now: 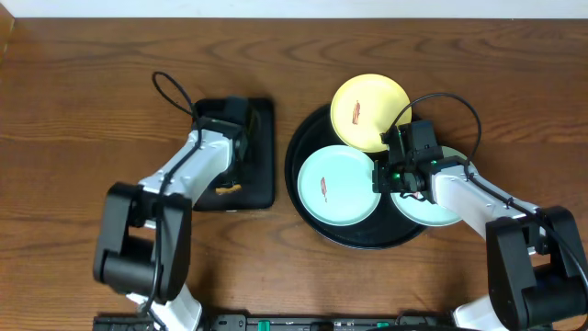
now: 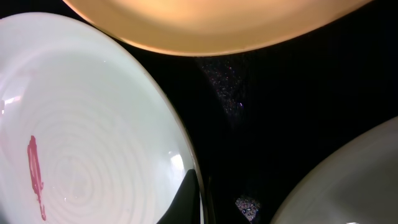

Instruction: Clean dirty plates on tray and stack at the side

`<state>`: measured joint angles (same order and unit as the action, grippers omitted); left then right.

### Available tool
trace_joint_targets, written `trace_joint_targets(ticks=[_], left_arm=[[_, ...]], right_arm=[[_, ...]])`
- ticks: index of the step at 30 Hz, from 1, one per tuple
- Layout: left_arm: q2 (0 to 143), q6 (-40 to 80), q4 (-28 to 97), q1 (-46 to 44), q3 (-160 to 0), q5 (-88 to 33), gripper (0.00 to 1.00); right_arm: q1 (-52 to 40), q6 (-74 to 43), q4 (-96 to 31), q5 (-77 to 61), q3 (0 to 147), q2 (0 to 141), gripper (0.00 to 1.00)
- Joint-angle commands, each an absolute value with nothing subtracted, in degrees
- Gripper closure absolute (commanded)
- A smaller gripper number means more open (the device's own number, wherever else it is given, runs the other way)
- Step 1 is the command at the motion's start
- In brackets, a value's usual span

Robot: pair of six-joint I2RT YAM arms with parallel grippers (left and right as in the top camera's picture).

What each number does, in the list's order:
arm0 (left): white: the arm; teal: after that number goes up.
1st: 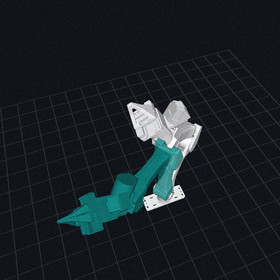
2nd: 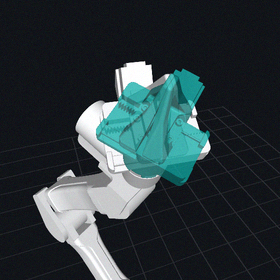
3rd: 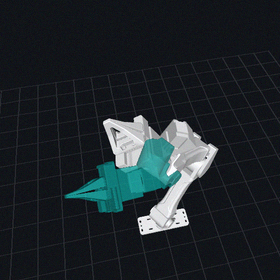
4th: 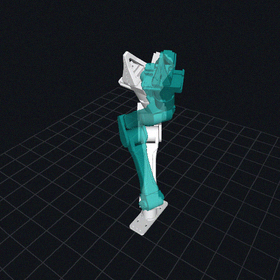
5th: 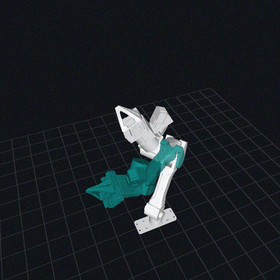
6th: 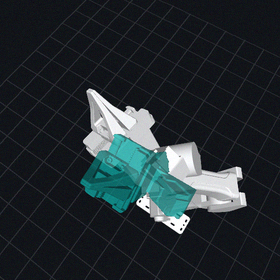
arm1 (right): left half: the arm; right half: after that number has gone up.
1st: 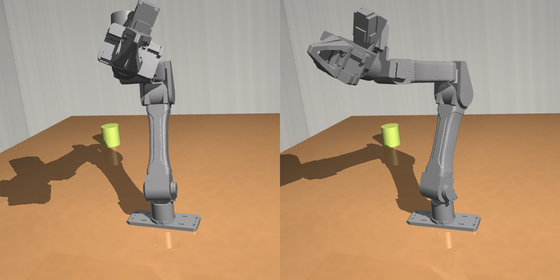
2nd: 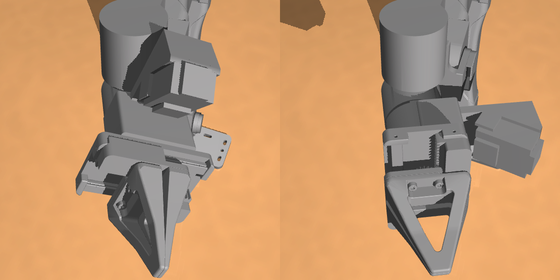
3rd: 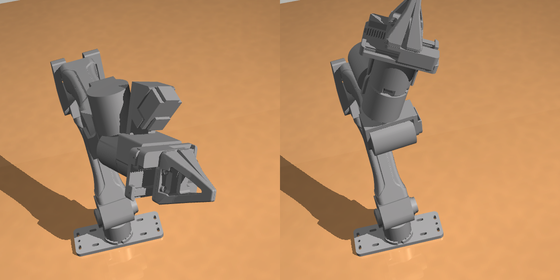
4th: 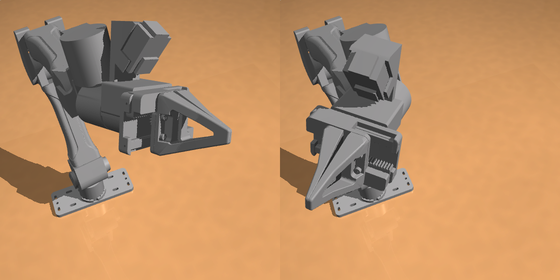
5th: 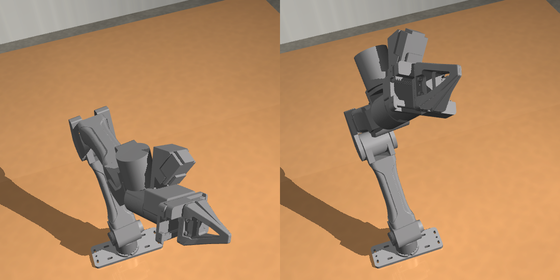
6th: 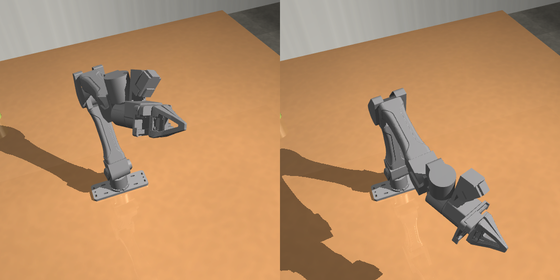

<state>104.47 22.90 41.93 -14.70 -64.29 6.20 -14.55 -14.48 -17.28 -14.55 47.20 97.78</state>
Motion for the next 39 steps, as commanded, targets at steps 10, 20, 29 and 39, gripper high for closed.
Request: trace_joint_targets(ticks=[10,20,29,39], left_arm=[[101.2,17.8,41.8,-10.0,-64.3,-6.7,0.84],[99.7,17.8,38.4,-6.5,-61.5,-3.5,0.44],[103.6,17.3,32.2,-6.7,-58.7,-3.7,0.86],[97.7,17.4,38.5,-6.7,-61.0,-4.5,0.71]], right_arm=[[-15.0,-15.2,-18.5,-13.1,46.2,99.6,0.99],[-15.0,-15.2,-18.4,-13.1,46.2,99.6,0.99],[-15.0,-15.2,-18.3,-13.1,46.2,99.6,0.98],[-15.0,-15.2,-18.3,-13.1,46.2,99.6,0.98]])
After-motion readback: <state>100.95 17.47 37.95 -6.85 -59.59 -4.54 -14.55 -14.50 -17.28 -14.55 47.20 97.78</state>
